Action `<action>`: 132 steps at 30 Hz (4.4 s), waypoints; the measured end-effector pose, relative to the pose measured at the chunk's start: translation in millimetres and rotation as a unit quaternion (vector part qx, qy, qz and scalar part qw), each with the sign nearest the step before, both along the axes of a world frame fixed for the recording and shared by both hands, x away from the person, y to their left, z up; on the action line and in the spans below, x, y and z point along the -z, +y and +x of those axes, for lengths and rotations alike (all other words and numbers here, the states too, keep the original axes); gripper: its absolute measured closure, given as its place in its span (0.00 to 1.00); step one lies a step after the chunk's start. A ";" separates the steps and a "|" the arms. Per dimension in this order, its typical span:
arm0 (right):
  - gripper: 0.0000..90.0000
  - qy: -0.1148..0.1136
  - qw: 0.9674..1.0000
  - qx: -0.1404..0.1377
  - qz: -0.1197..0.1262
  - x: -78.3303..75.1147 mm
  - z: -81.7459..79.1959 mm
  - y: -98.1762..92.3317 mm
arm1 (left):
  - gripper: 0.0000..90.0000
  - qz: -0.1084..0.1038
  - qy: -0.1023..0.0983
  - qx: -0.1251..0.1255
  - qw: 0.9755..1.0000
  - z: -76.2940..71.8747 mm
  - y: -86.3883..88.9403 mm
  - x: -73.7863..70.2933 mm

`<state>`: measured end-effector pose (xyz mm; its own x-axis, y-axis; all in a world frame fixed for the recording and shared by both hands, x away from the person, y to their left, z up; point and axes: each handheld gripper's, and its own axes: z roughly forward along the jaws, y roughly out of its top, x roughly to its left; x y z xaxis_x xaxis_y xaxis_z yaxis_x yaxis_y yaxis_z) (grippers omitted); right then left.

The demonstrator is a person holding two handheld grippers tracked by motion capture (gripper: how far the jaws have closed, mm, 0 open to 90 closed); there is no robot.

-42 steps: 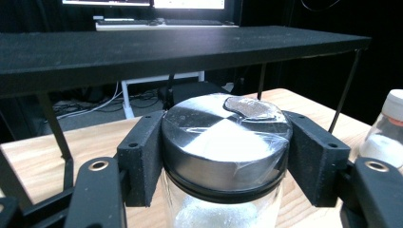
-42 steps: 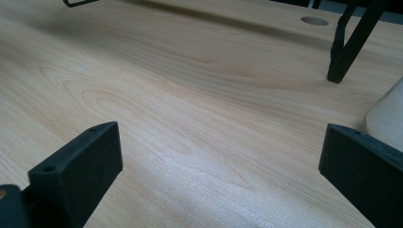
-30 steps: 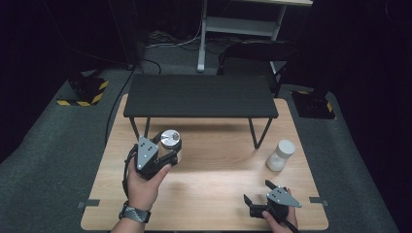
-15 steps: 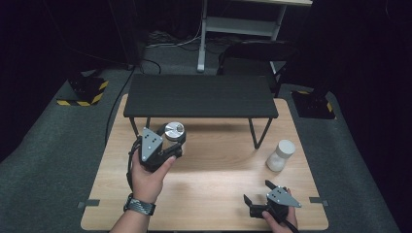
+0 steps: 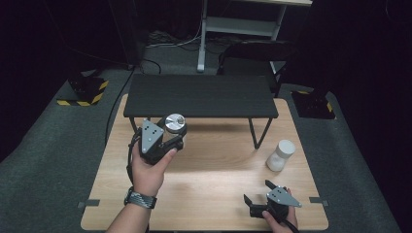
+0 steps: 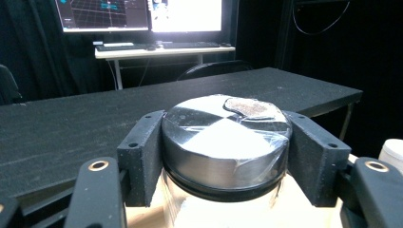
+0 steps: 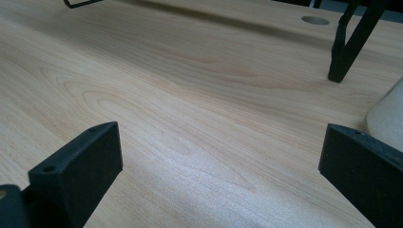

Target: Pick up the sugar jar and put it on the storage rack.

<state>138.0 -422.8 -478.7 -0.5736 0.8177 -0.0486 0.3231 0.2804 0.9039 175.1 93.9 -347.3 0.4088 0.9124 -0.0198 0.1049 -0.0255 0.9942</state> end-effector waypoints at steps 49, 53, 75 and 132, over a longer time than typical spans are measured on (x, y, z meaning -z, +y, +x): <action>0.00 0.000 1.000 -0.004 0.001 0.1 1.0 -1.4 | 0.39 -0.015 -0.023 -0.041 0.999 61.2 -6.7 -39.3; 0.00 0.000 1.000 -0.003 0.001 0.2 1.0 -1.4 | 0.39 -0.016 -0.018 -0.052 0.998 72.3 -7.3 -38.1; 0.00 -0.004 1.000 -0.010 0.003 1.2 0.9 -3.2 | 0.39 -0.004 -0.007 -0.075 0.997 110.3 -19.8 -33.9; 0.00 -0.008 1.000 -0.007 0.006 2.3 -0.8 -3.9 | 0.00 -0.029 0.005 -0.066 0.997 76.9 -3.8 -30.3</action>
